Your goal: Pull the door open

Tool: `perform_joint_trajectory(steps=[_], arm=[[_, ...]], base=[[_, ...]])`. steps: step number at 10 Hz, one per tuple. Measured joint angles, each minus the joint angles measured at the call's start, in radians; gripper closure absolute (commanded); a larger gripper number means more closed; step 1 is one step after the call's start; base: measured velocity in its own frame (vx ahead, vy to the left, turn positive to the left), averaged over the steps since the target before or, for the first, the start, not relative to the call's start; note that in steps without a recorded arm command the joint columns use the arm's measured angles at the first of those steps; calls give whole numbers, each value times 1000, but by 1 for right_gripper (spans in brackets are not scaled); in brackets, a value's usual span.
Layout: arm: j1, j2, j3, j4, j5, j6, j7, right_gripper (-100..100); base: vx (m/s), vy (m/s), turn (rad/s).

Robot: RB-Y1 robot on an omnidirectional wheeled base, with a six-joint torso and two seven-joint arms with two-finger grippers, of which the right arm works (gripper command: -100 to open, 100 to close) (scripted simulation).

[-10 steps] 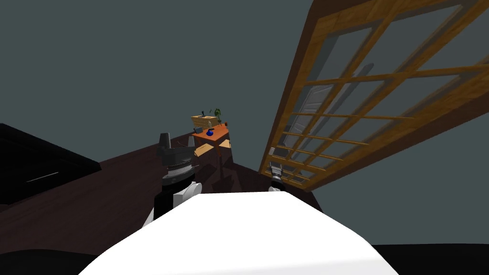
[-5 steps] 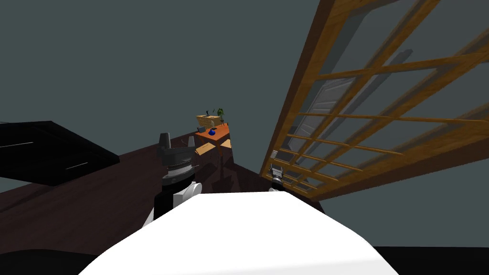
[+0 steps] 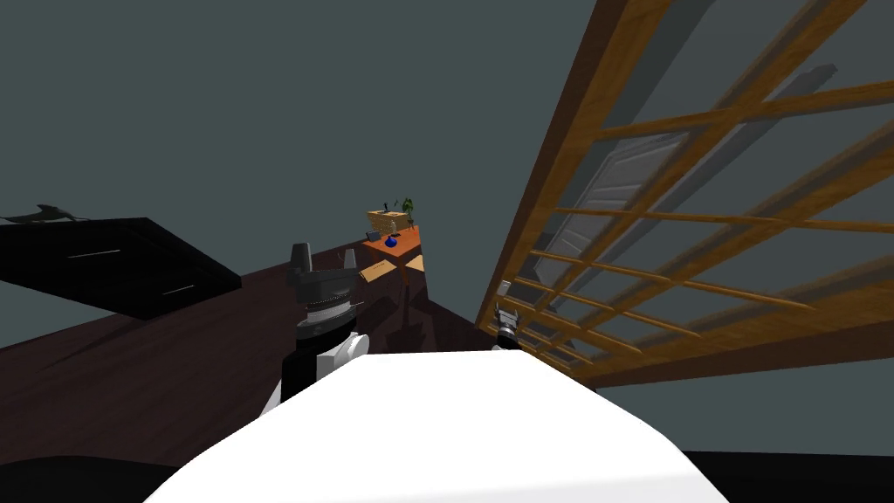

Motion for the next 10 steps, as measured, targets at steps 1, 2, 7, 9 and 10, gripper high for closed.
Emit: perform_joint_trajectory(steps=[1,2,7,9,10], arm=[[-11,0,2,27,-8,-8,-15,-100],[-13,0,3,31,-9,-10,-18,-100],[20,-74,5,60,-15,-28,-110,-100],[31,-97,5,64,-18,-28,-137,-100],[33,-110,5,74,-19,-33,-154,-100]], base=[[28,-40,26],[129,11,43],[164,-7,31],[94,4,27],[83,1,20]])
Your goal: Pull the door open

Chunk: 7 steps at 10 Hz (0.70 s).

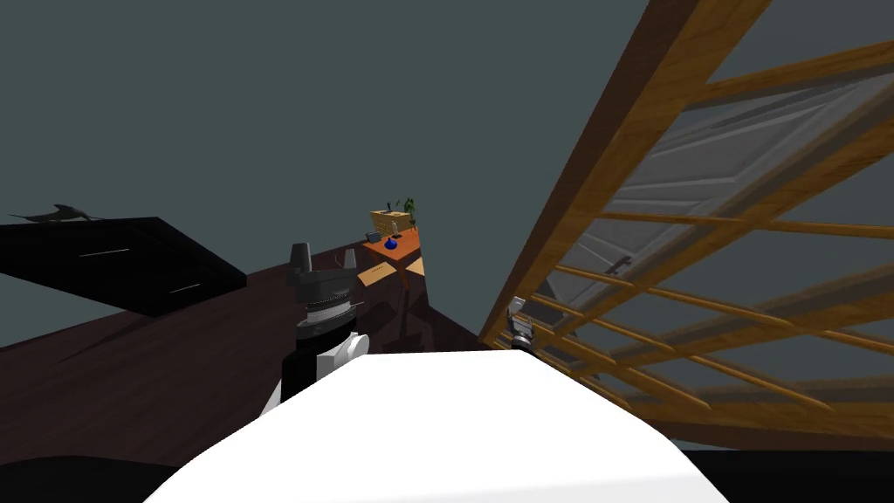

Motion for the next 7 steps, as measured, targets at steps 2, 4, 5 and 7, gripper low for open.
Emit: perform_joint_trajectory(steps=[2,4,5,7], arm=[[18,-34,0,6,-3,-5,-40,-100],[12,-56,3,42,-4,-18,-76,-100],[16,-63,9,60,-2,-28,-97,-100],[19,-60,13,61,0,-31,-100,100]], base=[[127,-5,38],[170,-17,13],[51,12,-37],[-28,6,8]])
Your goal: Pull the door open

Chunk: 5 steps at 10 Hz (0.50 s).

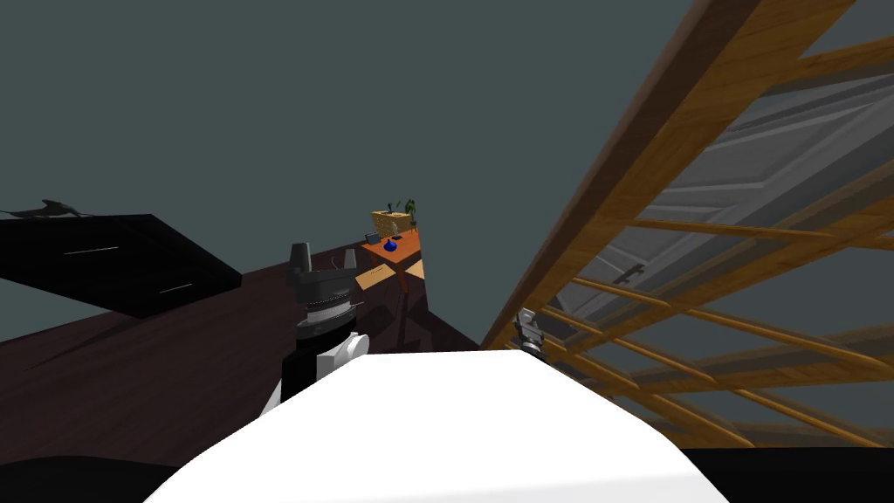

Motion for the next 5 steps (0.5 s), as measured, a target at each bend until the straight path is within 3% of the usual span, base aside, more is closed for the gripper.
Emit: perform_joint_trajectory(steps=[4,5], arm=[[-2,-2,-2,-1,-1,1,3,100],[-2,-2,-2,-1,-1,1,3,100]], base=[[-3,-2,3],[-130,19,48]])
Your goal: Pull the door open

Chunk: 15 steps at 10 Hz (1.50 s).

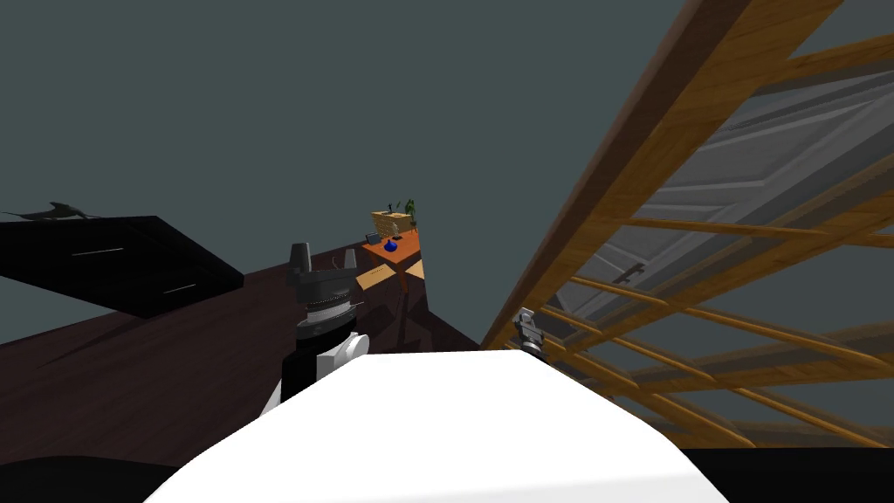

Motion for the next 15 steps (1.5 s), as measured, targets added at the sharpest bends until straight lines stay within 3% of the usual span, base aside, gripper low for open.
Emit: perform_joint_trajectory(steps=[8,9,12,15], arm=[[28,-51,94,-60,50,5,-62,100],[30,-50,98,-60,52,8,-63,100],[33,-68,140,-65,77,-14,-92,100],[62,-91,184,-99,100,-21,-112,100]], base=[[-209,12,57],[-176,-27,63],[-259,-23,76],[-198,14,33]])
